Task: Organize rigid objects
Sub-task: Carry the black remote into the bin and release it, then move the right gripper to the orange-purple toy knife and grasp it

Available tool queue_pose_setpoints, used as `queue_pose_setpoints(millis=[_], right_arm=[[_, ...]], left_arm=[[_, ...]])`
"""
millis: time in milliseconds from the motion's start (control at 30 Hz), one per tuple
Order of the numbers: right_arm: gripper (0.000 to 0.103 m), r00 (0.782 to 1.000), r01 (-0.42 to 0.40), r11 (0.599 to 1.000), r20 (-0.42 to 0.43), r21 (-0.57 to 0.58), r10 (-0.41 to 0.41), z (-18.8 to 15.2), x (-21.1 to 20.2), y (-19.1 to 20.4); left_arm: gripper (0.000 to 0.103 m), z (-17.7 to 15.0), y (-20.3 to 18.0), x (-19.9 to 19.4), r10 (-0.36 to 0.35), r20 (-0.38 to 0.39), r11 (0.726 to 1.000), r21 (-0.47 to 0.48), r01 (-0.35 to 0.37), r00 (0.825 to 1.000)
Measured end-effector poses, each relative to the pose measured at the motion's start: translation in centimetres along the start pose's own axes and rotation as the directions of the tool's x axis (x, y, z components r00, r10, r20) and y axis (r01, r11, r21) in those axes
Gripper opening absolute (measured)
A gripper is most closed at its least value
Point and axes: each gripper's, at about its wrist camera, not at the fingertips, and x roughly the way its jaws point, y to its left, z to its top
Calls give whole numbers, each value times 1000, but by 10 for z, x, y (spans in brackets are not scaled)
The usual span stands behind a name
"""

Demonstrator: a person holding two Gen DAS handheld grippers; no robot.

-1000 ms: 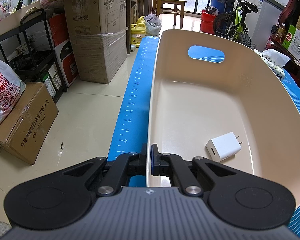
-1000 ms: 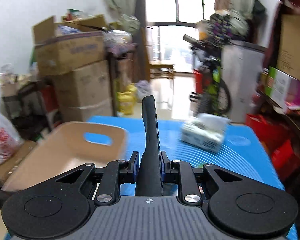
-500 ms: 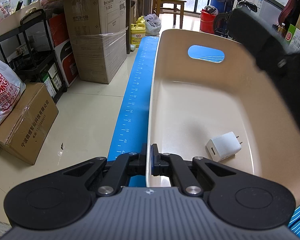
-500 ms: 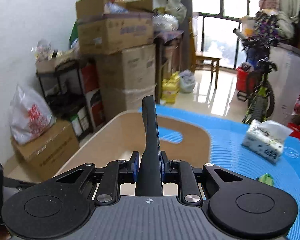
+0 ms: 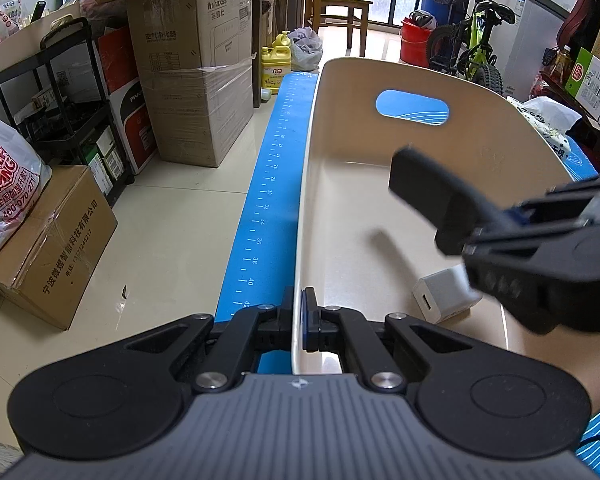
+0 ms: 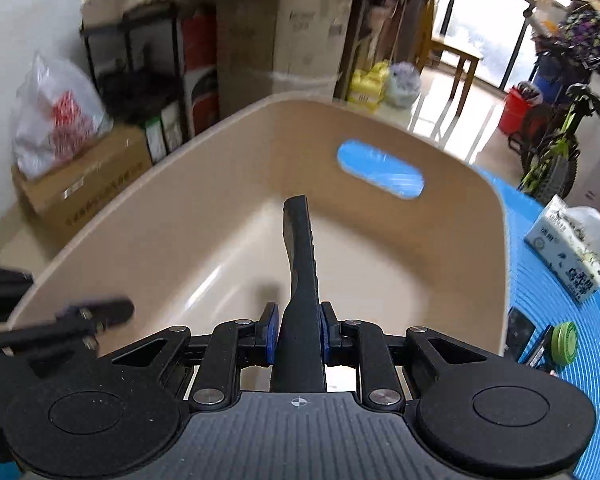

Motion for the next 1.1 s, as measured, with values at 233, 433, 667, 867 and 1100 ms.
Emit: queue_pose_setpoints(millis=[233, 433, 667, 867, 1100], right_arm=[[30, 994, -18, 999, -104, -38, 14, 3, 12, 6], [55, 998, 1, 998, -60, -65, -5, 3, 3, 7], [70, 999, 10, 1000, 45, -7, -10, 1, -28, -12], [76, 981, 71, 996, 175, 46, -78, -4, -71, -38], [81, 948, 128, 980, 273, 155, -167, -19, -113, -84]], left_arm=[[3, -3, -1, 2, 1, 0, 1000, -1, -1, 1000], [3, -3, -1, 3, 0, 0, 1000, -1, 0, 1000], [3, -2, -1, 2, 1, 0, 1000, 0, -1, 1000], [3, -2, -1, 2, 1, 0, 1000, -1, -1, 1000], [3, -2, -2, 2, 1, 0, 1000, -1, -1, 1000]])
